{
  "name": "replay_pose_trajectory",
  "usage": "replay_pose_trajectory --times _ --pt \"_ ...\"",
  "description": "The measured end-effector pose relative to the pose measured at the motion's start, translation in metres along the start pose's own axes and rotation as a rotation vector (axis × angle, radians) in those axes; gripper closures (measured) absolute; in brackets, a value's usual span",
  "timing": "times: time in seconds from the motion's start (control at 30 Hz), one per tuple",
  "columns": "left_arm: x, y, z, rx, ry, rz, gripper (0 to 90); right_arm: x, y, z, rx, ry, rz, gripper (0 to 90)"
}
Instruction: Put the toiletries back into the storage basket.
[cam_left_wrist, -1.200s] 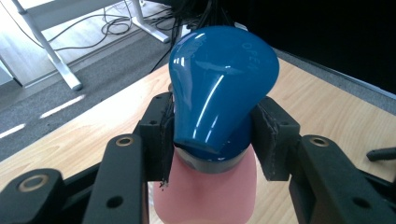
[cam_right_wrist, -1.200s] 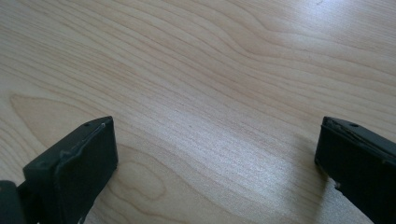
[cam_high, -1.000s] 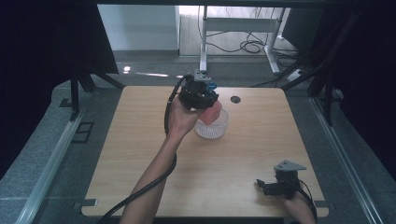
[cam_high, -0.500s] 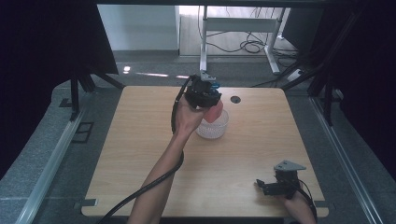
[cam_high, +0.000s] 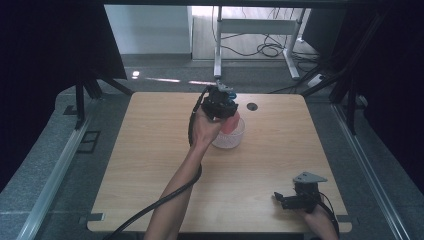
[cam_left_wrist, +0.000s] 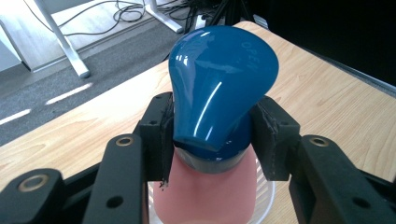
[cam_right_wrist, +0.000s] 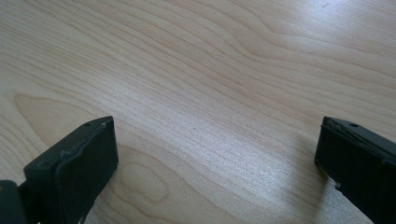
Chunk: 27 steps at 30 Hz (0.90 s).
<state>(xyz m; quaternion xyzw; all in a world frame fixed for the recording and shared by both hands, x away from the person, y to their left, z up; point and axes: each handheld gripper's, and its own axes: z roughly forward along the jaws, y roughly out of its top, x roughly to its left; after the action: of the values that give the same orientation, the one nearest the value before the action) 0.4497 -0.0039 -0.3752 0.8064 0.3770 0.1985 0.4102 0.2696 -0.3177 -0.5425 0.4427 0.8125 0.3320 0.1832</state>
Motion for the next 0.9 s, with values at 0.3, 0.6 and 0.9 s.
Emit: replay_pose_trajectory --times 0.3,0.6,0.9 --pt "0.0 -0.009 0.01 0.012 0.003 -0.007 53.2 0.0 0.0 0.0 0.001 0.002 0.0 0.0" --pt "0.0 -0.017 0.018 0.025 0.003 -0.012 53.2 0.0 0.0 0.0 0.001 0.001 -0.004 0.0" --pt "0.0 -0.025 0.026 0.039 0.008 -0.013 53.2 0.0 0.0 0.0 0.001 0.003 -0.002 0.0"
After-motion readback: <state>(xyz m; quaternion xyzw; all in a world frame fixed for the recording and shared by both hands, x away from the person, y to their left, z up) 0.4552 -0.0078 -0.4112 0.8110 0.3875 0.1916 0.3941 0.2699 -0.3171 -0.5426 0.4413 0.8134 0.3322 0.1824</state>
